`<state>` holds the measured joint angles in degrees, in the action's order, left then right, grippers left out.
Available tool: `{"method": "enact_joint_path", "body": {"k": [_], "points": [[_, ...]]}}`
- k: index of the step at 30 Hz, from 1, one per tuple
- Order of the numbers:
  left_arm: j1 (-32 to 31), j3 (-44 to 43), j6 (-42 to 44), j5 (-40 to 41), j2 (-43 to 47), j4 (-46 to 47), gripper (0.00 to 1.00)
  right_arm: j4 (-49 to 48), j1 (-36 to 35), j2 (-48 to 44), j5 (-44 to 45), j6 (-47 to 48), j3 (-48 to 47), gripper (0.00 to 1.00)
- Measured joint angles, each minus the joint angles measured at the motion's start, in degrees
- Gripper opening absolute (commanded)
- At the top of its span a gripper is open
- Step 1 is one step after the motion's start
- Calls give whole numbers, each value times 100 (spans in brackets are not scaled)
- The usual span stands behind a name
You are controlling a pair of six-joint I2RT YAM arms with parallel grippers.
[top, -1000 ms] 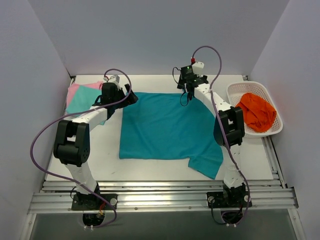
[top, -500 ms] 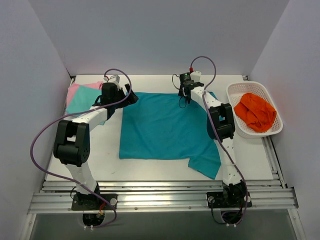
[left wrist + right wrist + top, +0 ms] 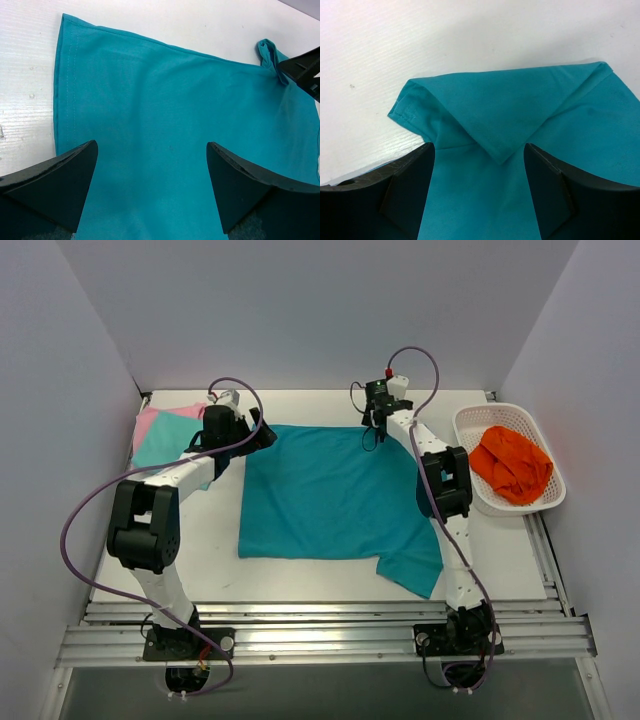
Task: Fold and stack the t-shirts
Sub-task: Flatten out the tshirt
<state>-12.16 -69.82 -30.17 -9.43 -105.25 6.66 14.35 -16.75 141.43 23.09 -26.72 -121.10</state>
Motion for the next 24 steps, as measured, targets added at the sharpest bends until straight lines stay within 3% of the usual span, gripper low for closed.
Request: {"method": "enact_joint_path", "body": {"k": [16, 24], "points": [[0, -2, 61, 2, -127, 0, 99, -131, 291, 280, -70, 9, 0, 56], [0, -2, 66, 2, -164, 0, 99, -177, 291, 282, -94, 22, 0, 25]]}}
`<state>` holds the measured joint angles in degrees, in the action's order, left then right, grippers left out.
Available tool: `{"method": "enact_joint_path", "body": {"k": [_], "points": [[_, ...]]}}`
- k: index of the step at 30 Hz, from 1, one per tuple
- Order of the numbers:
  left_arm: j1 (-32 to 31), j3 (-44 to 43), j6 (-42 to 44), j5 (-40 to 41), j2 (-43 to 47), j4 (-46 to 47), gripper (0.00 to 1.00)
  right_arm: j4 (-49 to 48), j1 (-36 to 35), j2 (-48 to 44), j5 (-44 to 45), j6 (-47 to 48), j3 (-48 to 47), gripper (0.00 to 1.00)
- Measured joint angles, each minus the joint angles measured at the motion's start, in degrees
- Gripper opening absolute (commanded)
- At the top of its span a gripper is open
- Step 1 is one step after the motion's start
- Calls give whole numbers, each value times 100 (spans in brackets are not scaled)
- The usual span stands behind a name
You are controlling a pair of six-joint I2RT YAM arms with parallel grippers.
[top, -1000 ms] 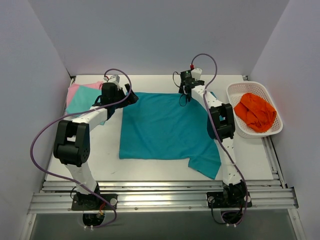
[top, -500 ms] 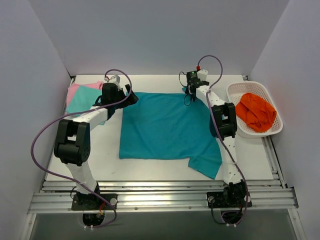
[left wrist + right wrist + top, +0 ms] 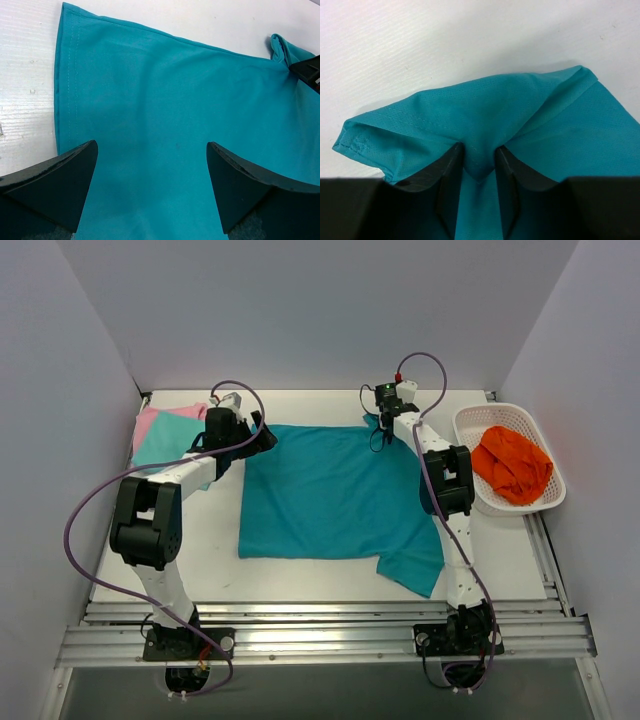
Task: Fold and stack the t-shirts
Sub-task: Flatten out the tshirt
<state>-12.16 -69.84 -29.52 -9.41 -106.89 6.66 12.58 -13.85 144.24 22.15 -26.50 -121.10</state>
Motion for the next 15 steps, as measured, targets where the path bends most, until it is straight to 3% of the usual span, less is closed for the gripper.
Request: {"method": "enact_joint_path", "body": {"k": [15], "points": [[0, -7, 2, 0, -22, -2, 99, 4, 0, 0, 9, -2, 0, 21]]}}
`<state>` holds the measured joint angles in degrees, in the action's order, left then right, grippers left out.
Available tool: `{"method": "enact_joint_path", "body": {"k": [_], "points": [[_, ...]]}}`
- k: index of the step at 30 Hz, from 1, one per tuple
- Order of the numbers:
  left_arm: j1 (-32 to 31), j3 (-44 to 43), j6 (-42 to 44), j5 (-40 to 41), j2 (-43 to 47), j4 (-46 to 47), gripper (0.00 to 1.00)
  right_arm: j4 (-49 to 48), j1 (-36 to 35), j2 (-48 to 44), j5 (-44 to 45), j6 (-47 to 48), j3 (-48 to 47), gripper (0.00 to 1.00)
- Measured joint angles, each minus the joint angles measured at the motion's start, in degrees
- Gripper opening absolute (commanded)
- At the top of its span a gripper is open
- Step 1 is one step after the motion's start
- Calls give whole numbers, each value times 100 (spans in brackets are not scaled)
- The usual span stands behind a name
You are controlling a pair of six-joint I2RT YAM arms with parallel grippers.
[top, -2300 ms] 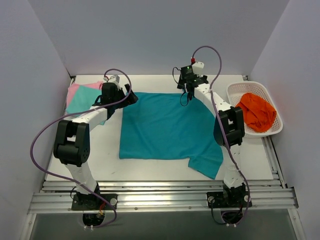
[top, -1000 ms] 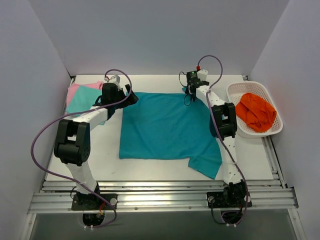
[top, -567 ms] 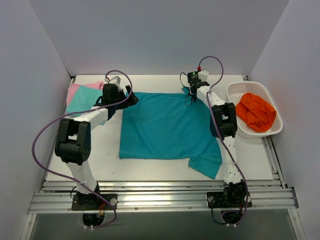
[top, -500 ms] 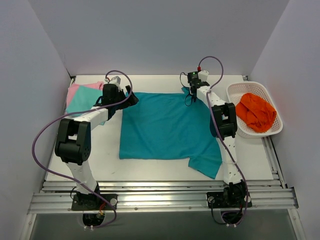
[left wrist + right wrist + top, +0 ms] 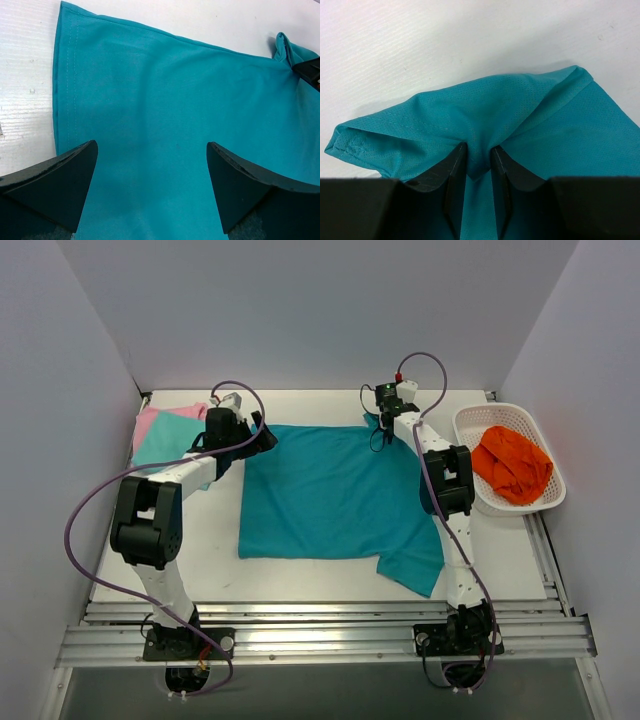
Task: Fold and stack the t-shirts
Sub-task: Flatten out the tshirt
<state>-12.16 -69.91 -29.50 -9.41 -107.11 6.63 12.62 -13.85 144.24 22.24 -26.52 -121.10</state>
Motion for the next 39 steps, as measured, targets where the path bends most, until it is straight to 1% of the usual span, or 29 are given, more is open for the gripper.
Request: {"method": "enact_joint_path", "body": {"k": [3, 7, 10, 24, 30, 34, 39], "points": [[0, 0, 2, 0, -31, 0, 99, 2, 0, -2, 2, 0, 0, 20], [0, -9, 7, 0, -70, -7, 100, 24, 0, -2, 22, 11, 0, 12], [0, -11, 9, 0, -70, -4, 99, 92, 0, -2, 59, 26, -20, 9], [0, -33, 13, 0, -72, -9, 100, 278, 0, -7, 114, 52, -101, 9], [0, -33, 15, 0, -72, -11, 100, 463, 0, -7, 133, 87, -396, 16], [0, -35, 15, 0, -72, -11, 100, 470, 0, -24, 136, 94, -472, 13], [0, -57, 17, 0, -83, -15, 100, 527, 0, -24, 133, 107, -520, 13]]}}
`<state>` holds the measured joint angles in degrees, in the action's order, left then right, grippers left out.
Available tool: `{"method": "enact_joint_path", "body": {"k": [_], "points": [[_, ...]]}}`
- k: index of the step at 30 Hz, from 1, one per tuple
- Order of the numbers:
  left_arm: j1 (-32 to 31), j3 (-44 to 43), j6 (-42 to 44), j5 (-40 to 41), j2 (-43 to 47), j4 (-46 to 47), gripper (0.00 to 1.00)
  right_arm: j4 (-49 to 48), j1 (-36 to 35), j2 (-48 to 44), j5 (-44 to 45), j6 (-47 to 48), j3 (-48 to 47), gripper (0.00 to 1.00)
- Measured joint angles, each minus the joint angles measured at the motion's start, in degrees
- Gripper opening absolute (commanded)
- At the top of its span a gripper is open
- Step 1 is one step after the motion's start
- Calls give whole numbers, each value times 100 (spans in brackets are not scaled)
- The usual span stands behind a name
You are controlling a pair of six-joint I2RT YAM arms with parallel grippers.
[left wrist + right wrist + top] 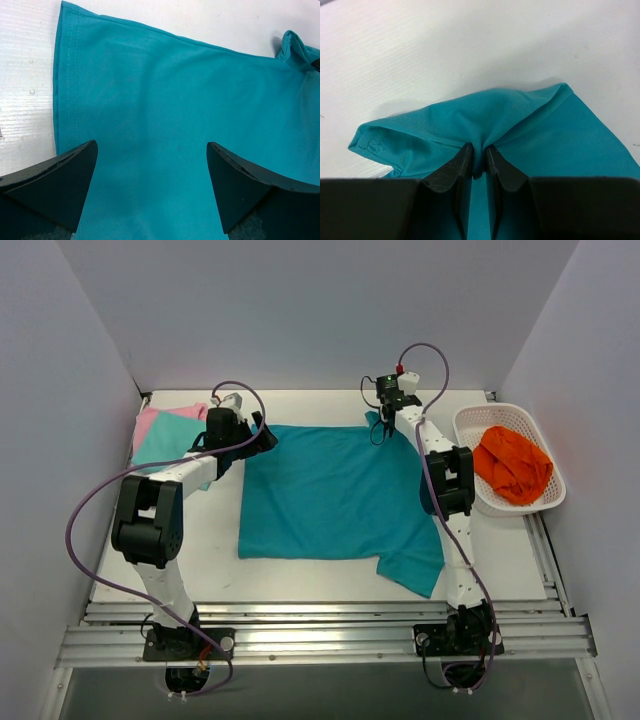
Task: Fold and stack the t-shirts
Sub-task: Flatten out the tshirt
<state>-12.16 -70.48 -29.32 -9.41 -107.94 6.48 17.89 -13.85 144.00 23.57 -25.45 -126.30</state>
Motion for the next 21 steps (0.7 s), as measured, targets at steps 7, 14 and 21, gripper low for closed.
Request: {"method": "enact_joint_path", "body": {"k": [7, 14, 21], "points": [[0, -4, 4, 7, 0, -2, 100, -20, 55, 22, -4, -2, -356, 11], [0, -57, 52, 37, -72, -35, 100, -619, 260, 310, -83, -85, -549, 78], [-7, -76, 125, 105, -94, -136, 100, -1370, 560, 1040, -94, -111, -846, 100]]}}
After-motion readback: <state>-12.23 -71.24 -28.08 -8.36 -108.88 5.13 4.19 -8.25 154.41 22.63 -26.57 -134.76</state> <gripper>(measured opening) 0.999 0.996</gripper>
